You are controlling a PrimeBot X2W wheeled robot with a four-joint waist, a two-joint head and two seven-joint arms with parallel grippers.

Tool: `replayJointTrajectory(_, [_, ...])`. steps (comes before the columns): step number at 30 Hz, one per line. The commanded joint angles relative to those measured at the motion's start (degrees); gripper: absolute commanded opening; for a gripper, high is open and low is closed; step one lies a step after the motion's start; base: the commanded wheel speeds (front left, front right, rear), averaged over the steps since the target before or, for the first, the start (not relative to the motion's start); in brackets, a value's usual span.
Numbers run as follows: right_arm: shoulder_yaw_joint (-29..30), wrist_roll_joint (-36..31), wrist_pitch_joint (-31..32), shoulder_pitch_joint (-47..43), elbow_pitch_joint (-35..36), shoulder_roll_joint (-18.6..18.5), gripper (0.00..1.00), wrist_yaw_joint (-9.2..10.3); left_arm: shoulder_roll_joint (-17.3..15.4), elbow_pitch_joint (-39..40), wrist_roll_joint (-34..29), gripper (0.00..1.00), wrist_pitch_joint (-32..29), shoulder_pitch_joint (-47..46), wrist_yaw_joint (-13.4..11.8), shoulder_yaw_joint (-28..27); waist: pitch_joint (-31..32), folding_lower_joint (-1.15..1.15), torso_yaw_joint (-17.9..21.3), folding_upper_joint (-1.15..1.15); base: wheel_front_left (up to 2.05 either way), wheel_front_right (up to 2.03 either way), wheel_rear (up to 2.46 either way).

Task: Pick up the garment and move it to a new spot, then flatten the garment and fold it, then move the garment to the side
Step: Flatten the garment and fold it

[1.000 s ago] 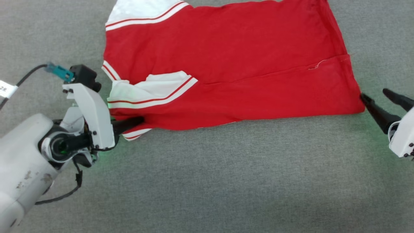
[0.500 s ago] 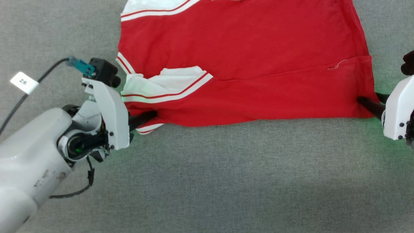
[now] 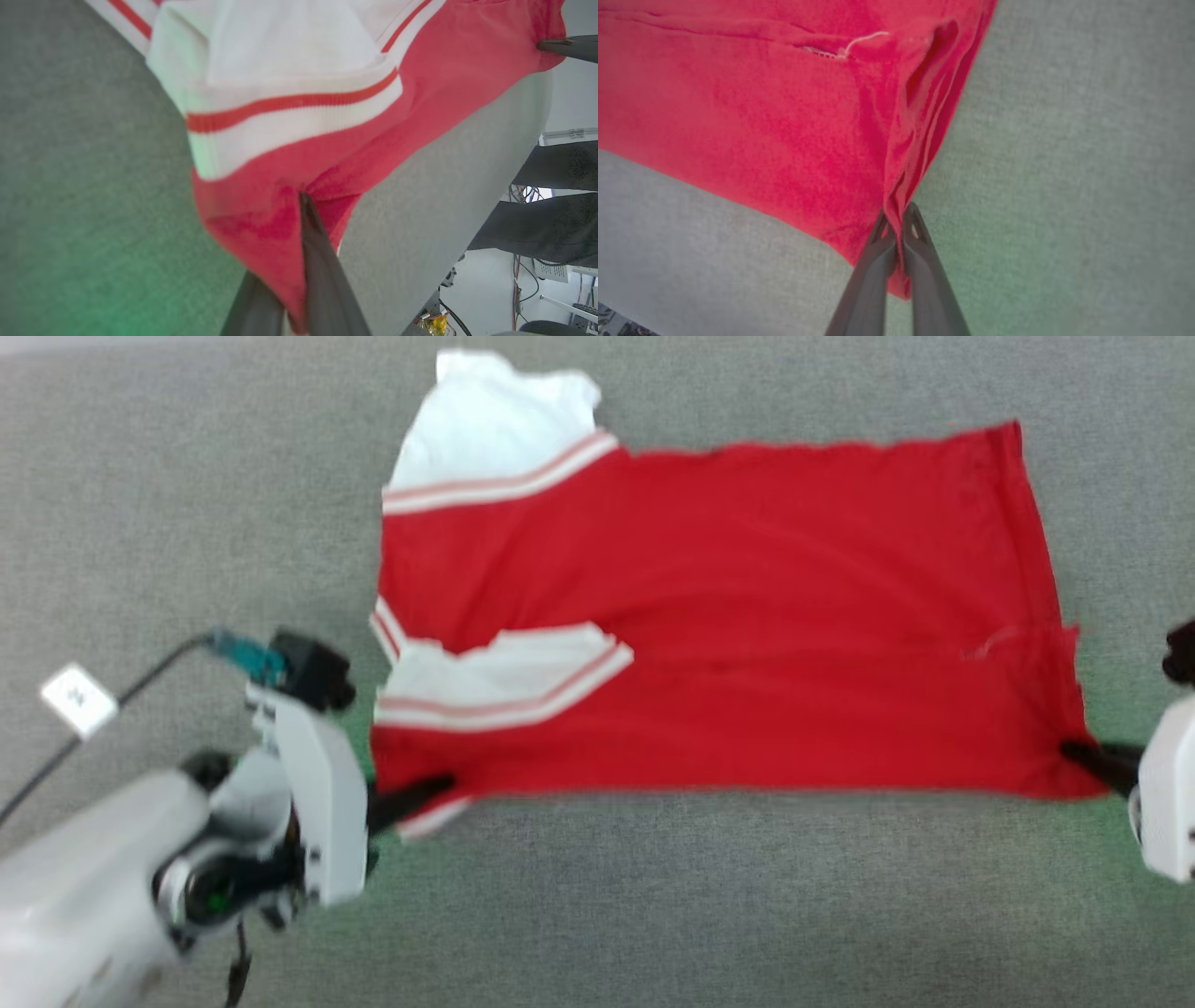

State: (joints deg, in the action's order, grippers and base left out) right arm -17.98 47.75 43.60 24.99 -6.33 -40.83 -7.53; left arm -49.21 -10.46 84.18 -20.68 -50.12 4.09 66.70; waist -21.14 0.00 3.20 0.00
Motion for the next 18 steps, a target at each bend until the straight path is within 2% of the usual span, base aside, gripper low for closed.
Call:
replayJointTrajectory(1, [0.8, 0.2, 0.6, -1.6, 1.1, -0.8, 0.0, 0.09, -1.2, 1.9, 0.4, 0.0, 0.1, 2.0, -0.8, 0.6, 0.3, 0.0, 0.1, 0.0, 0.0, 0.0, 0.0])
replayJointTrajectory(6, [3.8, 0.1, 1.9, -7.3, 5.9, -1.7, 0.0, 0.09, -5.6, 10.4, 0.9, 0.0, 1.6, 5.6, -3.7, 0.8, 0.8, 0.0, -0.1, 0.0, 0.0, 0.0, 0.0])
replayJointTrajectory(7, [4.4, -0.2, 1.6, -8.0, 7.0, -1.7, 0.09, 0.09, -6.0, 11.6, 0.7, 0.0, 2.0, 6.0, -4.1, 1.0, 0.9, 0.0, -0.2, 0.0, 0.0, 0.0, 0.0])
replayJointTrajectory(8, [5.4, -0.6, 0.8, -8.8, 7.7, -1.4, 0.49, 0.09, -6.4, 12.4, 0.5, 0.2, 2.3, 6.4, -4.6, 1.0, 1.0, 0.0, -0.3, 0.0, 0.0, 0.0, 0.0])
replayJointTrajectory(9, [6.5, -0.8, 0.2, -9.5, 8.1, -1.0, 1.0, 0.09, -6.8, 13.1, 0.0, 0.63, 2.9, 6.6, -5.1, 0.9, 1.1, 0.0, -0.5, 0.0, 0.0, 0.0, 0.0])
replayJointTrajectory(10, [7.3, -1.3, -0.4, -10.2, 8.7, -0.7, 1.0, 0.09, -7.0, 13.6, -0.3, 1.0, 3.5, 6.9, -5.7, 0.8, 1.1, 0.0, -0.6, 0.0, 0.0, 0.0, 0.0])
replayJointTrajectory(14, [11.8, -3.7, -3.5, -11.6, 10.6, 1.2, 1.0, 0.09, -8.7, 16.0, -0.5, 1.0, 6.4, 7.5, -7.2, -0.5, 1.5, 0.0, -0.8, 0.0, 0.0, 0.0, 0.0])
replayJointTrajectory(18, [15.7, -8.2, -10.7, -11.2, 12.8, 4.0, 1.0, 0.09, -11.8, 17.8, -1.1, 1.0, 10.4, 7.4, -8.9, -2.9, 1.7, 0.0, -0.8, 0.0, 0.0, 0.0, 0.0])
